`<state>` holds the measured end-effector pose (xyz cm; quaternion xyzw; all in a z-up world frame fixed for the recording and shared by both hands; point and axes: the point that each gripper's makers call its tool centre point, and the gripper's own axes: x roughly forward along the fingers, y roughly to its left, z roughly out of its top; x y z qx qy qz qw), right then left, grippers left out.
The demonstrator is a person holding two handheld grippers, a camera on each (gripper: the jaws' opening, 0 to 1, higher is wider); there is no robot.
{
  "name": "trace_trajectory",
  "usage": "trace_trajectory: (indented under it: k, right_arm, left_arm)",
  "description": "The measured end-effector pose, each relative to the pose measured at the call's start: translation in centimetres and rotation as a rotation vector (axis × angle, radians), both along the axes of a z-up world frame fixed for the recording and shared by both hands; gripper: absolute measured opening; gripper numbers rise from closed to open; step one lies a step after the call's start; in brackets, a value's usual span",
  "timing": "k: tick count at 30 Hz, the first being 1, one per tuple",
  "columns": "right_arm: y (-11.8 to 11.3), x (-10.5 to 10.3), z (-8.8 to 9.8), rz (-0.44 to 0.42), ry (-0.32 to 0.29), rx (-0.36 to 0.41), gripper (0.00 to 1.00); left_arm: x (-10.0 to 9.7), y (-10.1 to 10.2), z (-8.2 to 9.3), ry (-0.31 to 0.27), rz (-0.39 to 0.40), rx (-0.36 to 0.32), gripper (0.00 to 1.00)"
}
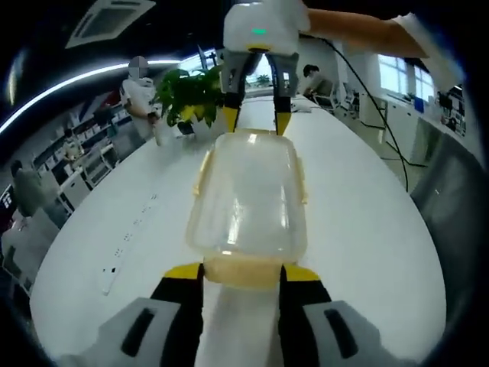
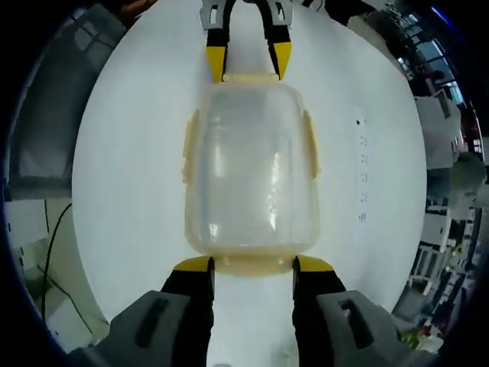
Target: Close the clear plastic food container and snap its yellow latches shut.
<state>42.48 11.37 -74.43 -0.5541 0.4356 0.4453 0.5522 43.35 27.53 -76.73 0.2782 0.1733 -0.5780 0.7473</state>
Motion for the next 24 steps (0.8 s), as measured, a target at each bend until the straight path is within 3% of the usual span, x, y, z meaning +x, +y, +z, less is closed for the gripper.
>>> trace_trajectory:
  k: [7,19,24]
  right_arm:
    - [-2.0,0.3,-1.3,-0.013,0.014,-0.036,0.37]
    - [-3.1,-0.2,-4.2,-0.030,0.087,-0.035,0.37]
    - [-3.4,0.1,-3.9,-0.010,0.080,-0.050,0.37]
  left_arm:
    - [0.0,-1.8,0.0,0.008,-0.013,-0.038,0.32]
    - [0.2,-2.3,0.1,0.013,-0.018,-0.050,0.31]
    - [0.3,-2.5,0.0,0.020,-0.008,-0.056,0.31]
